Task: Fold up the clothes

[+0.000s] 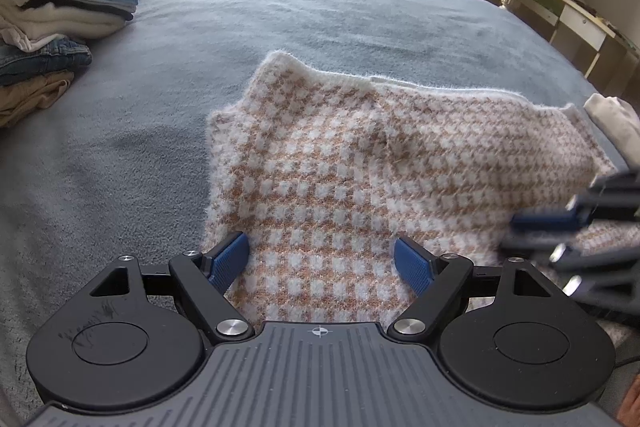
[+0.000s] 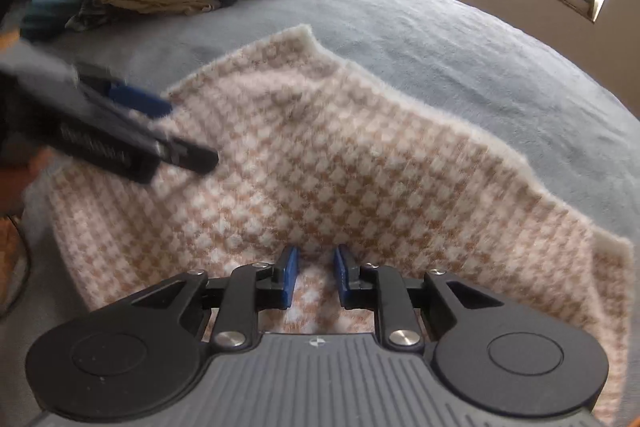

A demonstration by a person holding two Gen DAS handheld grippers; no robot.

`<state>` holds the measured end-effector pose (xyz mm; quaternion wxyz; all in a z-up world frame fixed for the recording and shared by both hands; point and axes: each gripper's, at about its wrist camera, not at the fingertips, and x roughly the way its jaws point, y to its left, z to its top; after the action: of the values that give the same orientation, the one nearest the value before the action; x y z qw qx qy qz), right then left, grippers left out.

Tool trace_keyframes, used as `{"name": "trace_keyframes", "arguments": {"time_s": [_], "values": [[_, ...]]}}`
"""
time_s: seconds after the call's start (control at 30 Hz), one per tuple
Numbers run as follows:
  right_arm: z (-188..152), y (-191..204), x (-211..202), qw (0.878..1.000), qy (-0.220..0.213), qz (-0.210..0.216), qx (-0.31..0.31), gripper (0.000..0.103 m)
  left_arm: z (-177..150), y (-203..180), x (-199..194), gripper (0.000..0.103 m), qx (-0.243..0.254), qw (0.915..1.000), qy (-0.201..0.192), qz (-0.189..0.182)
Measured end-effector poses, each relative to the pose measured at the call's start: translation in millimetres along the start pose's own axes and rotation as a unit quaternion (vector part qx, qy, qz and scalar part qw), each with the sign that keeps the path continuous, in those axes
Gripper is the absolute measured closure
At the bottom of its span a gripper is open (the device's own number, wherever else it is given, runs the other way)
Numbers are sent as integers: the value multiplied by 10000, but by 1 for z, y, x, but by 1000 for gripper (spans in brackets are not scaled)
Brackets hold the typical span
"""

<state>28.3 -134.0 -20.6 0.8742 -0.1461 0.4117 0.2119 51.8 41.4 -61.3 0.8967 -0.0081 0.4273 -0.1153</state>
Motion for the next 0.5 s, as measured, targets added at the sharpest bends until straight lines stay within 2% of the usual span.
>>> {"name": "trace_keyframes", "arguments": {"time_s": [0.13,0.17,0.23,0.3,0.37,0.5], "values": [[11,-19,-13,9970,-478,-413,440,82,-1,-1,0,22,56,10000,-18,21],[11,-25,-11,9960,-488,-496,555,81,-1,-1,0,22,53,10000,-17,20],[-1,-31,16,9969,-132,-558,533,81,-1,-1,1,22,62,10000,-9,17],[-12,-30,28,9977,-160,-541,368,80,-1,0,1,22,96,9999,0,32],[-3,-31,22,9975,-99,-559,431,81,-1,0,1,22,109,9999,-6,42],[20,-39,0,9949,-386,-620,696,81,-1,0,1,22,112,9999,-4,45]]}}
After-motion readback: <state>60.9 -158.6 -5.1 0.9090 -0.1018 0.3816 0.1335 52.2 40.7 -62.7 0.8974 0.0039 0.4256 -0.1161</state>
